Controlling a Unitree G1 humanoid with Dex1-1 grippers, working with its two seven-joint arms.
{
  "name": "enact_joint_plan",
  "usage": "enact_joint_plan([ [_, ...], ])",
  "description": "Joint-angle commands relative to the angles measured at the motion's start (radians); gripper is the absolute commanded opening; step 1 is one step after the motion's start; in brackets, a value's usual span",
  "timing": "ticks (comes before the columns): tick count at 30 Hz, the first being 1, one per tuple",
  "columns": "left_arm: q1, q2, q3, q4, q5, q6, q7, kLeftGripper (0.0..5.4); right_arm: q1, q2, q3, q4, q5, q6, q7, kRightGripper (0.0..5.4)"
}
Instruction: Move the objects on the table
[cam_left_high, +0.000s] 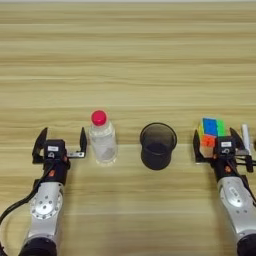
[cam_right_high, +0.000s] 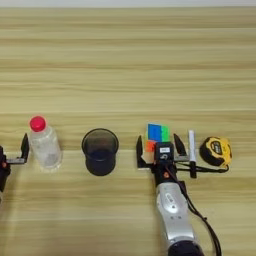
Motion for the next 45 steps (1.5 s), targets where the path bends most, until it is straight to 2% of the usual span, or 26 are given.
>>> enact_joint_plan([
  [1,0.0,0.002,-0.001,0.001,0.002,-0.002,0.0,5.4,-0.034,-0.01,-0.015,0.065,0.013,-0.014,0.004,5.39],
  [15,0.008,0.003,0.0,-0.008,0.001,-0.002,0.0,5.4,-0.101,-0.016,-0.03,0.184,0.027,-0.034,0.019,5.39],
  [26,0.005,0.003,0.001,-0.007,0.0,-0.001,-0.001,5.4,-0.152,-0.007,-0.057,0.246,0.087,-0.021,0.072,5.39],
  [35,0.002,0.006,0.004,-0.003,-0.005,0.0,-0.007,5.4,-0.179,-0.002,-0.069,0.294,0.103,-0.012,0.096,5.39],
  [45,0.003,0.006,0.006,-0.007,-0.007,0.0,-0.008,5.4,-0.196,0.0,-0.071,0.334,0.101,-0.007,0.102,4.39],
])
